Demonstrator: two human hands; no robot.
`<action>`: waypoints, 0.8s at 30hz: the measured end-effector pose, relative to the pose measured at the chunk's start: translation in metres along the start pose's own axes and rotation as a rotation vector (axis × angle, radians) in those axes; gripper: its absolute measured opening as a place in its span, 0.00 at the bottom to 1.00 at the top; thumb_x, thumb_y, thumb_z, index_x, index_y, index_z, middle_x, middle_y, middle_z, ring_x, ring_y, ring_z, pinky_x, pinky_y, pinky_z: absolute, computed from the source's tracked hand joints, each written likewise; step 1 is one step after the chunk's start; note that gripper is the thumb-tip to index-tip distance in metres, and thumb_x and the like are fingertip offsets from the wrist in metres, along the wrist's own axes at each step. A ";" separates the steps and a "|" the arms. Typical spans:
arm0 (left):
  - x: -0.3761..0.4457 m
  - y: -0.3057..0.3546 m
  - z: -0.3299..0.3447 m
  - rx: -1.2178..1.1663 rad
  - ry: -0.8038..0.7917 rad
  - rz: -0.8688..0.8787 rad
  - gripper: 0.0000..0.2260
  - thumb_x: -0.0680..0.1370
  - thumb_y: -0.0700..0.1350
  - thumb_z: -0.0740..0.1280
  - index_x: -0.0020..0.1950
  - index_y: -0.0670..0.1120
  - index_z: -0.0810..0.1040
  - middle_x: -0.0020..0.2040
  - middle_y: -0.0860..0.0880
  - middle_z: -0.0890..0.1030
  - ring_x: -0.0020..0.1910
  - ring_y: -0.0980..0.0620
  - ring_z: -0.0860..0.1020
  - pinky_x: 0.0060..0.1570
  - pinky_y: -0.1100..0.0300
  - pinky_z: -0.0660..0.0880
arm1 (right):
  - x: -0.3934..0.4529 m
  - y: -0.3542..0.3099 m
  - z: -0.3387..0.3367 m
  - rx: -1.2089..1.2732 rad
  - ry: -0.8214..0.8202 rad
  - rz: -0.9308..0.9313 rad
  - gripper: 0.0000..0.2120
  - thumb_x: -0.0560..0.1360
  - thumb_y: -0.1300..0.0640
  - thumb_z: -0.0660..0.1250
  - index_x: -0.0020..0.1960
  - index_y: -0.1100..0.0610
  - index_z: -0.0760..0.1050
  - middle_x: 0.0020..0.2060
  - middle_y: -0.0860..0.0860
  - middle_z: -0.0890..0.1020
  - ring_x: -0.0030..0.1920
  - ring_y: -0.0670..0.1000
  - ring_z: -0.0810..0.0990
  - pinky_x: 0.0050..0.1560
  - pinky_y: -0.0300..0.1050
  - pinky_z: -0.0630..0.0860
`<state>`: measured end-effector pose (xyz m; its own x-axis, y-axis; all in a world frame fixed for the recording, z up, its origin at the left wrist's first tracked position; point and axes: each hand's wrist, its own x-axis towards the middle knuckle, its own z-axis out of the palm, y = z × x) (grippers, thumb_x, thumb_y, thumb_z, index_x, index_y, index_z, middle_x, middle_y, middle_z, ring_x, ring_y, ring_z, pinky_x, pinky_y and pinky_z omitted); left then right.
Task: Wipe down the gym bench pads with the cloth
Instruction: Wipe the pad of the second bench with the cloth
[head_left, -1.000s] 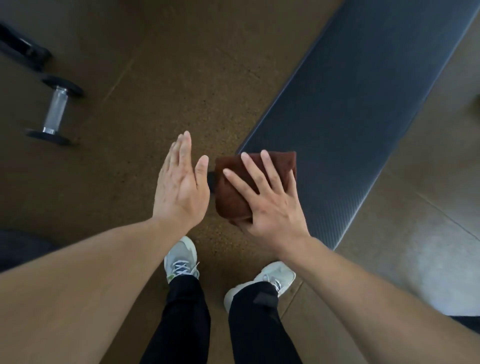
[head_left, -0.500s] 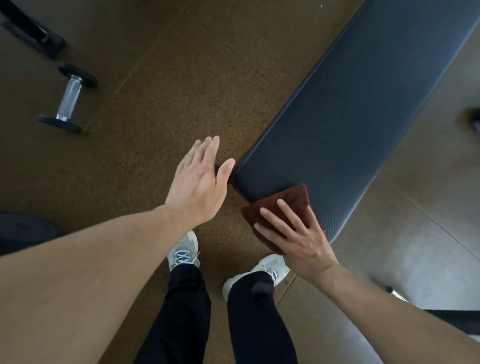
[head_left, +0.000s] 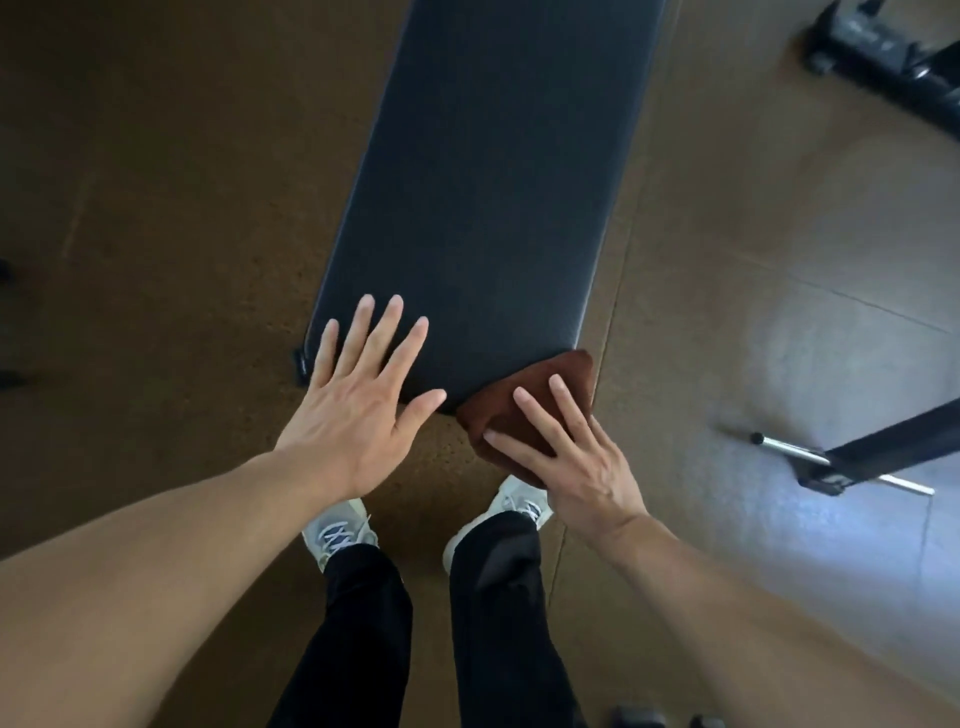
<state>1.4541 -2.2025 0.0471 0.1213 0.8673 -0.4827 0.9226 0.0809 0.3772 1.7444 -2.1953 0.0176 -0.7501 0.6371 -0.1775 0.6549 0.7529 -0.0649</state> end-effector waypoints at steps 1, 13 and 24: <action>0.001 0.002 0.002 0.031 0.001 -0.004 0.34 0.77 0.68 0.32 0.80 0.56 0.35 0.81 0.50 0.31 0.78 0.49 0.28 0.78 0.44 0.35 | -0.004 -0.001 -0.001 0.046 -0.005 0.028 0.49 0.68 0.69 0.68 0.81 0.38 0.57 0.83 0.51 0.55 0.83 0.63 0.49 0.68 0.65 0.73; -0.002 0.123 -0.050 -0.455 -0.254 -0.457 0.28 0.84 0.61 0.54 0.81 0.49 0.59 0.82 0.46 0.59 0.80 0.44 0.58 0.77 0.46 0.58 | -0.015 -0.015 -0.115 1.125 -0.380 0.821 0.31 0.80 0.64 0.62 0.76 0.36 0.68 0.78 0.44 0.68 0.76 0.53 0.69 0.73 0.54 0.72; -0.054 0.357 -0.163 -0.870 -0.537 -0.328 0.27 0.72 0.65 0.73 0.67 0.55 0.76 0.61 0.54 0.82 0.59 0.54 0.79 0.54 0.60 0.72 | -0.138 0.054 -0.312 2.355 0.271 1.468 0.16 0.85 0.50 0.61 0.66 0.57 0.80 0.58 0.59 0.86 0.59 0.60 0.85 0.65 0.60 0.78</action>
<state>1.7168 -2.1408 0.3367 0.2554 0.4275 -0.8672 0.3877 0.7764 0.4969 1.8543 -2.1911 0.3452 -0.0335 0.4036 -0.9143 -0.5487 -0.7721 -0.3207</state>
